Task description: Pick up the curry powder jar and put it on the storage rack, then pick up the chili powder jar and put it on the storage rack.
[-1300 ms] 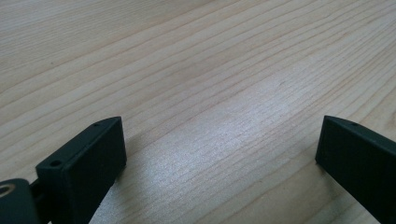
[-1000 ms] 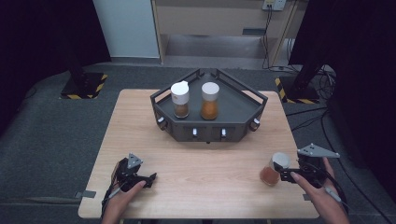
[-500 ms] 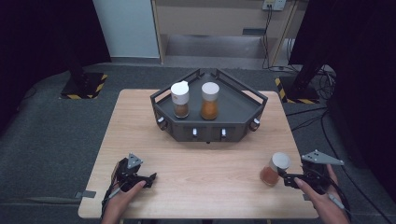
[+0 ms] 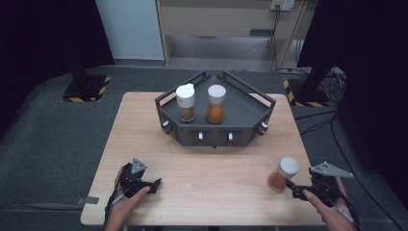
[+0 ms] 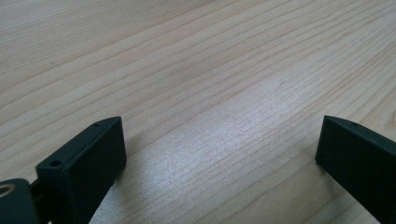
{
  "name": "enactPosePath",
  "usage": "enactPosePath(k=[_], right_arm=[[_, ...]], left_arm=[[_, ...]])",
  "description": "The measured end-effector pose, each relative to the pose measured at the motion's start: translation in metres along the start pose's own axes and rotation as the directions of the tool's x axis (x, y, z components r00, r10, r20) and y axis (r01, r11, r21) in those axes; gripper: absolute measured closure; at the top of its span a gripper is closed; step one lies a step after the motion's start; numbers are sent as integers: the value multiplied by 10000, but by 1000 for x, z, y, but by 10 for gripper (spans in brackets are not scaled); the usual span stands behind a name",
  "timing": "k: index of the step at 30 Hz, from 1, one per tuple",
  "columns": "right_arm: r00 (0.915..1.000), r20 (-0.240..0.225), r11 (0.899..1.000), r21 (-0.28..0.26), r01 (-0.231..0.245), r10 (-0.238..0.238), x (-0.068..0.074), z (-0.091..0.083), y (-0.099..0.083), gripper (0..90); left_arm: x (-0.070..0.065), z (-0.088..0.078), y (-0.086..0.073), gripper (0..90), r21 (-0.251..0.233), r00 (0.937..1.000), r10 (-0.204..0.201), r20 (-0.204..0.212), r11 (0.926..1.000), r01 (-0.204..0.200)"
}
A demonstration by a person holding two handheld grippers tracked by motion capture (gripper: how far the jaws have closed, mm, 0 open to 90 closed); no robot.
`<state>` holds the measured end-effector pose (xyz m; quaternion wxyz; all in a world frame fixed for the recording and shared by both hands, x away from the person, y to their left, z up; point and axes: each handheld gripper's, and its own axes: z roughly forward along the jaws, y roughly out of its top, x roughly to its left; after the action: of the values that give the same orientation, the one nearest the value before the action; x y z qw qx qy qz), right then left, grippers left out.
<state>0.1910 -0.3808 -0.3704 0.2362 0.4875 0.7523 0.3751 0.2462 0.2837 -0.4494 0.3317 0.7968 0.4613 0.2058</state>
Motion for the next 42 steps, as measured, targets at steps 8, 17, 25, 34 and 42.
enactPosePath(k=[8,17,25,34,42], right_arm=[[10000,6,10000,93,20,-20,4,4,-11,34],[10000,-1,10000,22,74,-74,5,7,-17,34],[10000,-52,10000,0,17,-17,7,14,-24,35],[10000,-81,9999,-107,37,-38,8,21,-21,44],[10000,-64,9999,-143,13,-14,9,28,-18,53]], left_arm=[[0,0,0,2,0,10000,-1,0,10000,1],[0,0,0,1,3,10000,-5,-9,10000,5],[0,0,0,1,5,10000,-14,-14,10000,14],[0,0,0,1,2,10000,-21,-21,10000,21],[-1,0,0,1,3,10000,-22,-21,10000,22]])
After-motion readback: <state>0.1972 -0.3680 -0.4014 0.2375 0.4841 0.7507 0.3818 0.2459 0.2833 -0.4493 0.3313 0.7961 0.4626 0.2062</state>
